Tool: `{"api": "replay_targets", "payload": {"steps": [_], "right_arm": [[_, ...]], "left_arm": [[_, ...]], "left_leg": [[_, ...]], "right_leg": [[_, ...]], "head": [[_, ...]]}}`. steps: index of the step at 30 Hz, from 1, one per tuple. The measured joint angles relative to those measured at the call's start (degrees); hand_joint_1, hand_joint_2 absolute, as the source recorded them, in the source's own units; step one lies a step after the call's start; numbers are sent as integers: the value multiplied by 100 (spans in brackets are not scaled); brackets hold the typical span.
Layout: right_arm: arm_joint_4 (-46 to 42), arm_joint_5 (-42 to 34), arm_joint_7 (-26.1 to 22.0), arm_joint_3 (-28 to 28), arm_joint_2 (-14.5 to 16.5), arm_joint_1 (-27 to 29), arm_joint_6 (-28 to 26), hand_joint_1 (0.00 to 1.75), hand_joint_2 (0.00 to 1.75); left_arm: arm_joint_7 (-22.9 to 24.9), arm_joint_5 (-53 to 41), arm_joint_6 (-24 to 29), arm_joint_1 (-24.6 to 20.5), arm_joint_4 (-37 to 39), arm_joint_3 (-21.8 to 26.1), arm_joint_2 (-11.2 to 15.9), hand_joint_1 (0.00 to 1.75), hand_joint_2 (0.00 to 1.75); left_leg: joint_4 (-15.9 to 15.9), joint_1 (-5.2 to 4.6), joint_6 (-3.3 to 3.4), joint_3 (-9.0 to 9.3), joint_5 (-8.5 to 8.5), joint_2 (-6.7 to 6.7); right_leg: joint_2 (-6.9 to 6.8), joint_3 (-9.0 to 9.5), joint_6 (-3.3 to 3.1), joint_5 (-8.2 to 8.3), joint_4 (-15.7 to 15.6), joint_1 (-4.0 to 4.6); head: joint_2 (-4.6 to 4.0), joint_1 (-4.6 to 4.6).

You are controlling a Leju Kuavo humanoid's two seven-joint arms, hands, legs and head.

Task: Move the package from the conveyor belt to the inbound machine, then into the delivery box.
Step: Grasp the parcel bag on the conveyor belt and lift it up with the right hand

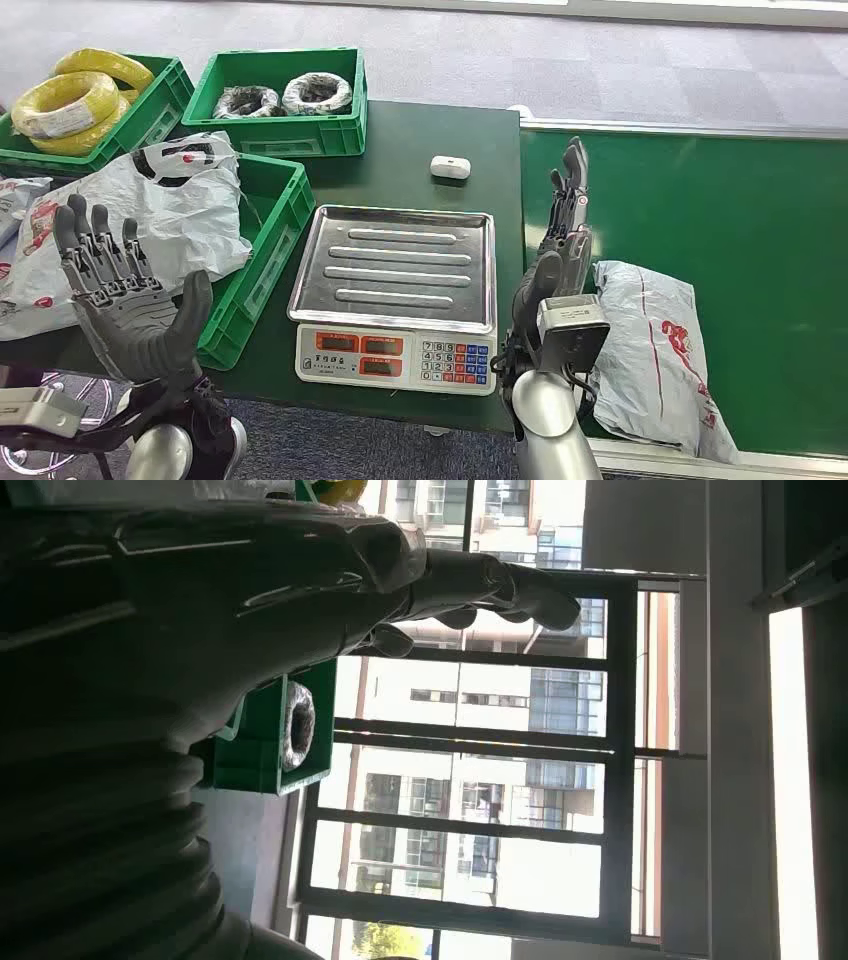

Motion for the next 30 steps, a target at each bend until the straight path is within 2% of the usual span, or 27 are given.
{"api": "replay_targets", "payload": {"steps": [5,7,8,11,12,14,18,25,30], "right_arm": [[1,15,2,0,0,0,-12,0,0],[8,309,111,-3,0,-3,-251,0,0],[26,676,264,-12,0,-15,-535,0,0],[164,2436,1050,-236,-3,-144,-1535,0,0],[230,2905,1293,-391,-9,-215,-1690,0,0],[368,3350,1589,-723,-30,-359,-1759,0,0],[735,4236,2015,-1462,-117,-710,-1777,0,175],[1852,6209,2836,-3175,-564,-1640,-1781,0,175],[2922,7065,3641,-3887,-1007,-2219,-1781,0,175]], "left_arm": [[0,2,0,-1,0,0,-1,0,175],[0,1,1,-3,1,0,-1,0,175],[0,1,3,-6,1,-1,-1,0,175],[0,-11,14,-10,6,-9,-3,0,175],[0,-21,17,-10,8,-13,-5,0,175],[0,-37,27,-7,10,-20,-11,0,175],[0,-51,49,19,10,-28,-15,0,175],[0,-10,-9,95,0,-32,-14,0,175],[0,5,-117,104,0,-28,-33,0,175]], "left_leg": [[0,0,0,0,0,0],[0,0,0,0,0,0],[0,0,0,0,0,0],[1,0,0,1,0,2],[1,0,0,2,0,2],[2,-1,1,3,0,1],[3,-1,1,5,1,-1],[4,-2,1,4,1,-5],[4,-2,1,4,1,-5]], "right_leg": [[0,0,0,0,0,0],[0,-1,0,0,0,0],[0,-1,0,0,0,0],[0,-1,0,0,0,0],[0,0,0,0,-1,0],[0,3,0,1,-1,-1],[-1,4,1,2,-1,-2],[-2,7,2,3,-1,-3],[-2,6,2,3,-1,-3]], "head": [[0,-1],[0,-1],[0,-1],[0,-1],[0,-1],[0,1],[0,-1],[0,-1],[0,-2]]}}
